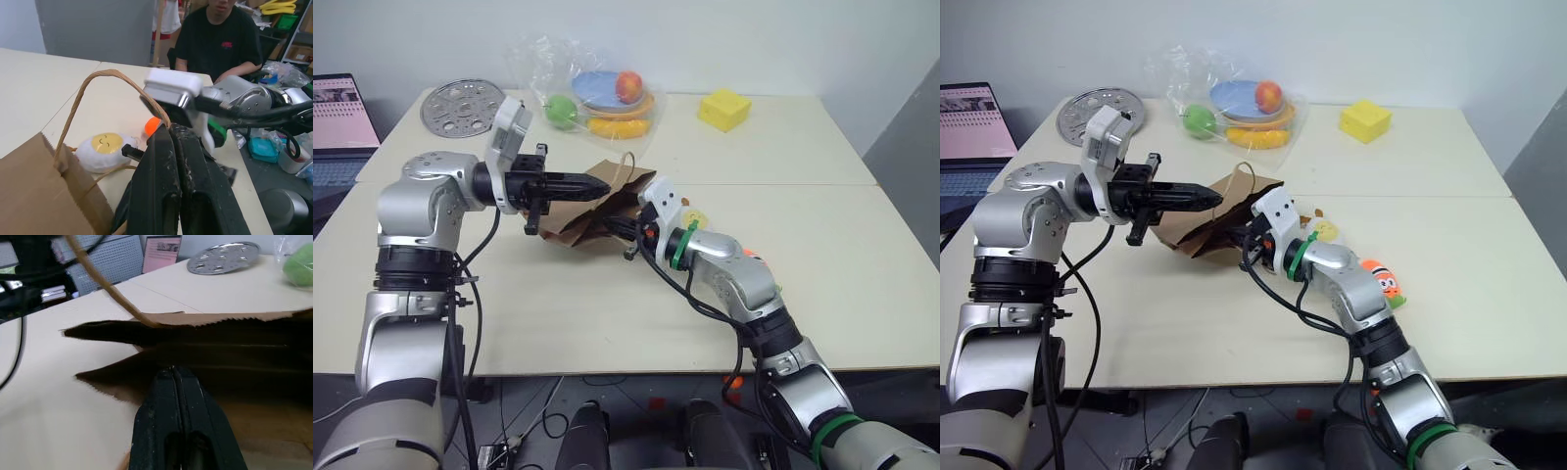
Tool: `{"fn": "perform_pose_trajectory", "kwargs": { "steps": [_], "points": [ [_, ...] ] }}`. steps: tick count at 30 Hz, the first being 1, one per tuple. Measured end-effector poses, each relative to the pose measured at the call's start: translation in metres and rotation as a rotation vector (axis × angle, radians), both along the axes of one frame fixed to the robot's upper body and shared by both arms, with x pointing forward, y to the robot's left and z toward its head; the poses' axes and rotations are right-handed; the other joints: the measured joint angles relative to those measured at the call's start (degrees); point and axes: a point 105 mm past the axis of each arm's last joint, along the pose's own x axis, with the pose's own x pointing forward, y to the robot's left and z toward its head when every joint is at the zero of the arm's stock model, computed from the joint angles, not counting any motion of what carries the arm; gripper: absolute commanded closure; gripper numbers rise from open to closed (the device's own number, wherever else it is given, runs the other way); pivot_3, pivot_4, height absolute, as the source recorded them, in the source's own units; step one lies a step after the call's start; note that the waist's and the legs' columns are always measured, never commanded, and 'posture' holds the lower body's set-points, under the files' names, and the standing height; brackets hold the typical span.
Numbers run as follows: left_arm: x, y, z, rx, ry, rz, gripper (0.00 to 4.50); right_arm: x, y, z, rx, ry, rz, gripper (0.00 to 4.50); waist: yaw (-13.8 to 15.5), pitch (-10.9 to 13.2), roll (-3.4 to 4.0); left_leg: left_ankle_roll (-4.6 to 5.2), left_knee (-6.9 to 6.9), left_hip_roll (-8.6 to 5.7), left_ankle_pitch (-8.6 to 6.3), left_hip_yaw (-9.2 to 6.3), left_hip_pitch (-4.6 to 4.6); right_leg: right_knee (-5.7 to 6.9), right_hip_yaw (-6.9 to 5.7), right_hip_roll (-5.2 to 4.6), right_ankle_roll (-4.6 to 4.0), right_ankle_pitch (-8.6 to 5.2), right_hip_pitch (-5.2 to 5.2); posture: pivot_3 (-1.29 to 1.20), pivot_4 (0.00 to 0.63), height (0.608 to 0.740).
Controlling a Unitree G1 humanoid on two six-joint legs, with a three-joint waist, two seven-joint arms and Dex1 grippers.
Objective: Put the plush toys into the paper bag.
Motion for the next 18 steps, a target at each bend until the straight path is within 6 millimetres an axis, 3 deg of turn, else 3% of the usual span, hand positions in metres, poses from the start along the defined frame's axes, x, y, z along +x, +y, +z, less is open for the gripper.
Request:
{"fn": "perform_pose_trajectory", "kwargs": {
  "steps": [3,7,13,18],
  "points": [
    [0.002,0.001,0.004,-0.020,-0.015,0.028,4.50,0.009,0.006,-0.027,-0.077,0.043,-0.064,4.49,-0.29,0.00,0.00,0.00,0.00,0.00,0.00,-0.02,0.01,0.04,-0.01,0.01,-0.04,-0.03,0.00,0.00,0.150,0.740],
    [0.021,0.014,0.022,-0.126,-0.076,0.199,4.50,-0.001,0.006,-0.064,-0.187,0.065,-0.062,4.49,-0.06,0.00,-0.01,0.00,-0.01,0.00,0.00,-0.03,-0.03,0.03,-0.01,0.00,-0.02,-0.04,-0.03,0.00,0.150,0.740],
    [0.039,0.033,0.062,-0.275,-0.234,0.405,4.50,-0.008,0.014,-0.066,-0.228,0.036,-0.068,4.49,-0.60,-0.01,-0.02,0.00,-0.01,0.00,0.00,-0.04,0.01,0.06,0.00,0.01,-0.01,-0.04,-0.02,0.00,0.150,0.740],
    [0.045,0.047,0.074,-0.360,-0.275,0.510,4.50,-0.002,0.014,-0.066,-0.239,0.034,-0.159,4.49,-0.73,-0.01,-0.02,0.00,-0.01,0.00,0.00,-0.04,0.04,0.08,0.00,0.02,-0.01,-0.04,0.00,0.00,0.150,0.740]
  ]
}}
